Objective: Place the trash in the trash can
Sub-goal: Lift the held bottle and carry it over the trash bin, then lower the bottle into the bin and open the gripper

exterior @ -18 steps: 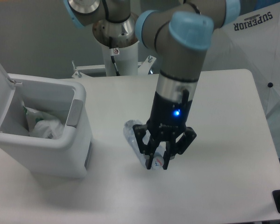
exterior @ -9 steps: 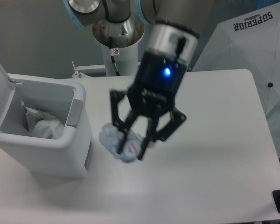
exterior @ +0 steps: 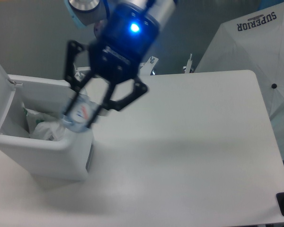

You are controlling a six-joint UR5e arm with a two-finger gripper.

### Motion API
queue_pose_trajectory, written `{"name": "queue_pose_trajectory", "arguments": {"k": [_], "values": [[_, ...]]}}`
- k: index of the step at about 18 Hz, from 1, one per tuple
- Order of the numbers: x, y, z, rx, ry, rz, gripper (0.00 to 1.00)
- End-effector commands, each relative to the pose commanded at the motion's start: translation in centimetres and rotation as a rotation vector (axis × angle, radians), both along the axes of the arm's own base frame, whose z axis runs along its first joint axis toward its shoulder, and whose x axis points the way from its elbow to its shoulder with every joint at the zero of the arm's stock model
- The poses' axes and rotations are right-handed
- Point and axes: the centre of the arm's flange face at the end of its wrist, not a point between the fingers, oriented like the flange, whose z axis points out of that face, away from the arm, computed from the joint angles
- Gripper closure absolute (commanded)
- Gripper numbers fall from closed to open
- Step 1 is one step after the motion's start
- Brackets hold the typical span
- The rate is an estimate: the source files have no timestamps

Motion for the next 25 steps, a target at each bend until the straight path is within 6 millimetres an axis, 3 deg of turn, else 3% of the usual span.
{"name": "queue_pose_trajectory", "arguments": {"k": [6,12,15,17,19,21,25], "values": [[3.6,1.5,-4.2,-0.014,0.009,-0.081,1.00],[4.9,2.2,-7.5,-0.029,0.036,-0.143,0.96],[5.2,2.0,-9.2,-0.032,0.060,-0.170,0.87],[5.5,1.8,-9.8,-0.032,0.073,-0.185,0.66],[5.5,1.5,-10.3,-0.036,0.074,-0.187,0.28],[5.4,1.0,-10.5,-0.040,0.073,-0.179,0.00],[2.2,-1.4,-9.4,-0.031,0.081,-0.108,0.00]]}}
